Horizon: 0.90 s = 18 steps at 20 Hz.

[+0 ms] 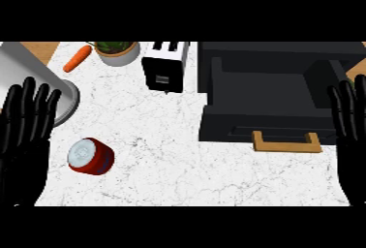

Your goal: Pick up the can, place it into the drawer and close the drawer

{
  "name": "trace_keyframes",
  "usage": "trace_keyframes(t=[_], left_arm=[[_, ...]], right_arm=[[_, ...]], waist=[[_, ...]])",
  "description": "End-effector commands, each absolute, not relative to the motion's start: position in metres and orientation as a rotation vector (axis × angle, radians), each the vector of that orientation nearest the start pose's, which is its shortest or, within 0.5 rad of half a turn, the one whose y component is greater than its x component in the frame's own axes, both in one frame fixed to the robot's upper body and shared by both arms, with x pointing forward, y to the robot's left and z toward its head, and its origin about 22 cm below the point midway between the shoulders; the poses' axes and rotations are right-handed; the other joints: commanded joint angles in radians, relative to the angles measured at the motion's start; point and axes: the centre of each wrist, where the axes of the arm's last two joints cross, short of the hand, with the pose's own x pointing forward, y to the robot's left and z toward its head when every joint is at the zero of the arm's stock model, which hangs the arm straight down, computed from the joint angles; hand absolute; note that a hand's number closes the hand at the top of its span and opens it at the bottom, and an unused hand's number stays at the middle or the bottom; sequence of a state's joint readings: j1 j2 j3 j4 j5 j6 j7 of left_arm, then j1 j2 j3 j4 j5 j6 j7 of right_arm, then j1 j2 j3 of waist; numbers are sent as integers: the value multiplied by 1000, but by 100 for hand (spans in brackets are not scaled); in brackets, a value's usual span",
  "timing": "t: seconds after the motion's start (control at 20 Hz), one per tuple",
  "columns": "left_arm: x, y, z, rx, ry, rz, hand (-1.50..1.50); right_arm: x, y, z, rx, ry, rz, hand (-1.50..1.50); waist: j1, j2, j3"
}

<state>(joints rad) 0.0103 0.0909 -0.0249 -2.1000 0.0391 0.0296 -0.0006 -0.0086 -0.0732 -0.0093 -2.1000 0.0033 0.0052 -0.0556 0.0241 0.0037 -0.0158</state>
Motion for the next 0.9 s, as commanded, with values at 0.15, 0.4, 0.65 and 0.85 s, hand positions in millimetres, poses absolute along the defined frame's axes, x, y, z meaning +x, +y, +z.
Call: trace_keyframes(t=[0.15,0.4,0.65,0.85], left_arm=[[201,224,132,-635,-2082,-461,-150],[195,257,109,-715,-1684,-814,-150],[206,338,125,-787,-1639,-855,-150],[200,384,126,-835,-1621,-879,-150]], right_arm=[[215,-239,129,-75,-2155,83,-150],[209,-254,92,-140,-1820,10,-150],[193,-250,102,-153,-1771,5,-150],[192,-253,105,-149,-1791,14,-150]], waist=[[-34,-5,10],[-32,5,12],[-33,-3,13],[-21,-5,15]])
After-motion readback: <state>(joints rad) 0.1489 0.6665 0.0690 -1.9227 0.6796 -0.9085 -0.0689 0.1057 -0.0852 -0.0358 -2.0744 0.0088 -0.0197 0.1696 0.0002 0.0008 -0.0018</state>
